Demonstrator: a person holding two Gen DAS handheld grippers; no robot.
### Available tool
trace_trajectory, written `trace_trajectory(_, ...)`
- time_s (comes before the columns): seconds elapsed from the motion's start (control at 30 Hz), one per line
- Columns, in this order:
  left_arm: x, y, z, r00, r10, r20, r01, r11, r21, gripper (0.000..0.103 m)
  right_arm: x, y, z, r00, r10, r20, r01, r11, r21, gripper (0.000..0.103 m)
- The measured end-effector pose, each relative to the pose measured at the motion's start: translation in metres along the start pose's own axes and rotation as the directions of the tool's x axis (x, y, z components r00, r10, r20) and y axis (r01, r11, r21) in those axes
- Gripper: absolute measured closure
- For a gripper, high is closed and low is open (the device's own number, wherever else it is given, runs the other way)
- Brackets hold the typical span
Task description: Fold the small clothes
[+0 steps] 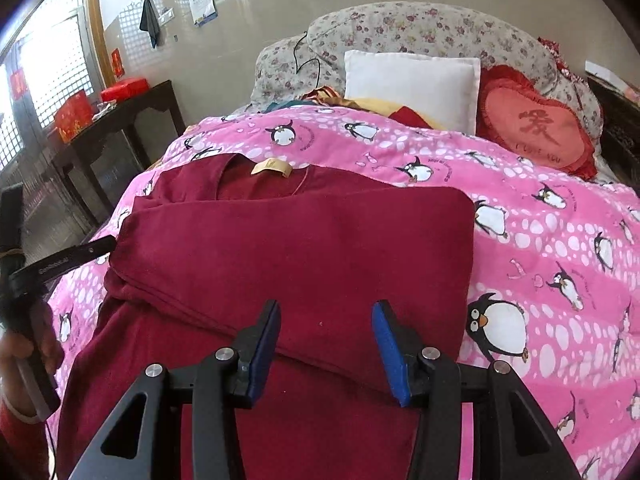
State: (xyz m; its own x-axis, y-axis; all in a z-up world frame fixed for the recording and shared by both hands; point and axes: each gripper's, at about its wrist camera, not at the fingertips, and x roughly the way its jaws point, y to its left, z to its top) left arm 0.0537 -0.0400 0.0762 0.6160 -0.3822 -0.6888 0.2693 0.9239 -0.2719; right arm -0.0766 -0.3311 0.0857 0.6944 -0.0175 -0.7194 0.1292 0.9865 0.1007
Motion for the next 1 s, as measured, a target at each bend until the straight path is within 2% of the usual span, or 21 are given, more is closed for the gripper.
trace_trajectory(0.03, -0.003, -0.003, 0.000, 1.000, -0.003, 0.008, 0.003, 1.000, 0.007, 0.070, 0.000, 0.001, 0.001, 1.000, -0.006, 0.001, 0.006, 1.000, -0.001, 0.056)
trace_trajectory(0.17, -0.007, -0.014, -0.004, 0.999, -0.007, 0.050, 0.005, 0.999, 0.035, 0.042, 0.006, 0.002, 0.003, 1.000, -0.002, 0.000, 0.002, 1.000, 0.011, 0.056)
trace_trajectory(0.2, -0.007, -0.016, -0.005, 0.998, -0.010, 0.059, 0.008, 0.999, 0.038, 0.040, 0.007, 0.003, 0.004, 1.000, -0.008, 0.001, 0.008, 1.000, 0.012, 0.056)
trace_trajectory(0.33, 0.011, -0.025, -0.008, 1.000, -0.012, 0.029, 0.010, 0.998, 0.068, 0.040, 0.018, 0.002, 0.007, 1.000, -0.017, -0.005, 0.017, 1.000, 0.026, 0.056)
trace_trajectory(0.53, 0.043, -0.026, -0.013, 1.000, 0.029, -0.011, -0.028, 0.995, 0.097, 0.040, 0.039, -0.001, 0.008, 0.998, -0.044, -0.036, 0.045, 0.999, 0.028, 0.056)
trace_trajectory(0.8, 0.054, -0.033, -0.019, 0.997, 0.076, 0.018, -0.078, 0.984, 0.158, 0.040, 0.049, 0.011, 0.006, 0.993, -0.109, -0.034, 0.108, 0.994, -0.020, 0.053)
trace_trajectory(1.0, 0.041, -0.029, -0.020, 0.998, 0.052, 0.037, -0.057, 0.988, 0.142, 0.040, 0.035, 0.014, 0.003, 0.996, -0.078, -0.050, 0.078, 0.997, -0.001, 0.053)
